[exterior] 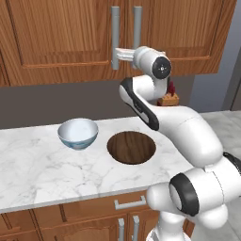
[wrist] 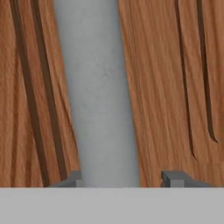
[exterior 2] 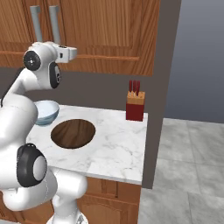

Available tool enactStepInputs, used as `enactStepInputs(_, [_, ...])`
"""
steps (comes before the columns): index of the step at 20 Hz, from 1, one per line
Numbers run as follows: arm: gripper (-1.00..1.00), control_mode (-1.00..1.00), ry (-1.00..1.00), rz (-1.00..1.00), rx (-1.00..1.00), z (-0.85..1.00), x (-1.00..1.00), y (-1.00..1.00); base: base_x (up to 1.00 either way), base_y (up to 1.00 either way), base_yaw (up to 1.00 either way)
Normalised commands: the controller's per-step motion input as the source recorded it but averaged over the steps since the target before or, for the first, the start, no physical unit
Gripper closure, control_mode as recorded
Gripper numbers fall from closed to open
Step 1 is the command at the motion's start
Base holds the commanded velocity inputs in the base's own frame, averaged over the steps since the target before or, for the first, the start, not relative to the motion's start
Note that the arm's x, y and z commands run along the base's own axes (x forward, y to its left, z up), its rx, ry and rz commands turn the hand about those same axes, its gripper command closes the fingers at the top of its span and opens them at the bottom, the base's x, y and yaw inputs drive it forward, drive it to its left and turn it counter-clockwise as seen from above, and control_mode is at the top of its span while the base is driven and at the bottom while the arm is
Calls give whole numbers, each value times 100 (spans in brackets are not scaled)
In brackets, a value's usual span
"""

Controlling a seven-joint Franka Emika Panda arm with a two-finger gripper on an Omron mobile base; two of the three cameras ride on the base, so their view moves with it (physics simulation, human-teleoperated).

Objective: Open the cabinet. Pick the bowls from the counter and place them in the cabinet. Then close the cabinet.

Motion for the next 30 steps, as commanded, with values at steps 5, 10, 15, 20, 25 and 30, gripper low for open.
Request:
enactStepInputs(5, [100,-100,10,-3,0,-18,1,-79,0,0,0])
enactStepInputs(10, [100,-100,2,-8,2,-29,-14,-100,0,0,0])
enactStepInputs(15, [100,-100,0,-7,8,-35,-25,-100,0,0,0])
enactStepInputs(20, [100,-100,-2,-6,14,-31,-41,-100,0,0,0])
enactStepInputs(25, [100,-100,-1,-6,17,-27,-47,-100,0,0,0])
enactStepInputs(30, [100,-100,1,-7,17,-12,-50,-100,0,0,0])
